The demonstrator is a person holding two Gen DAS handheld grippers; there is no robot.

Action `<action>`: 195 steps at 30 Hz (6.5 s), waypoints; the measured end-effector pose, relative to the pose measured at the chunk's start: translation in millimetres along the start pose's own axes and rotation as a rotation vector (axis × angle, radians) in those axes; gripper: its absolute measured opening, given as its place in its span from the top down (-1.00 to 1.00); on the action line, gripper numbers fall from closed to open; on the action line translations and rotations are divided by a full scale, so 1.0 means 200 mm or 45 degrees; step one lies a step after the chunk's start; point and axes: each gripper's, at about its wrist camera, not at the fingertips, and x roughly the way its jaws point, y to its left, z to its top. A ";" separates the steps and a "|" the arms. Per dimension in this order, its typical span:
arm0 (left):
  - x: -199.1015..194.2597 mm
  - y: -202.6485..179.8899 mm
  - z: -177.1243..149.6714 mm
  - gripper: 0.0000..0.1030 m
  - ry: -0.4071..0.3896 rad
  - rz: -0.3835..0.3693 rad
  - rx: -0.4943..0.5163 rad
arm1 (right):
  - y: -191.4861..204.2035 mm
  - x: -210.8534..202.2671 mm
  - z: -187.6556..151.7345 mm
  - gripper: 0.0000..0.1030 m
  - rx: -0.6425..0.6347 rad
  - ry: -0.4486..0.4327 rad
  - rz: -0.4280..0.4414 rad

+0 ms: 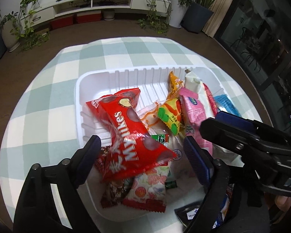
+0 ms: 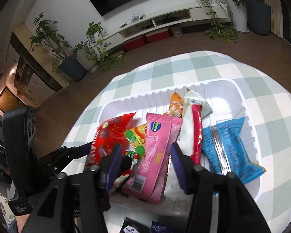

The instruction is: Organize snacks

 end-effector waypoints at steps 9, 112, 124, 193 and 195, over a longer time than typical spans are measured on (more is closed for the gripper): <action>-0.31 -0.04 -0.16 -0.99 -0.150 0.020 0.012 | -0.04 -0.38 -0.14 -0.83 0.012 -0.134 0.125; -0.69 -0.17 -0.72 0.54 -0.212 -0.081 -0.037 | -0.32 -0.78 -0.50 0.45 0.083 -0.151 -0.058; -0.46 -0.13 -0.01 0.54 -0.241 -0.062 -0.024 | -0.11 -0.55 0.05 0.45 -0.023 -0.175 -0.012; -1.22 -0.44 -0.74 -0.99 -0.764 0.557 -0.118 | 0.20 -1.45 -0.50 -1.00 -0.242 -0.912 -0.206; -1.25 -0.46 -0.82 -0.99 -0.728 0.523 -0.137 | 0.20 -1.50 -0.55 -1.00 -0.210 -0.861 -0.226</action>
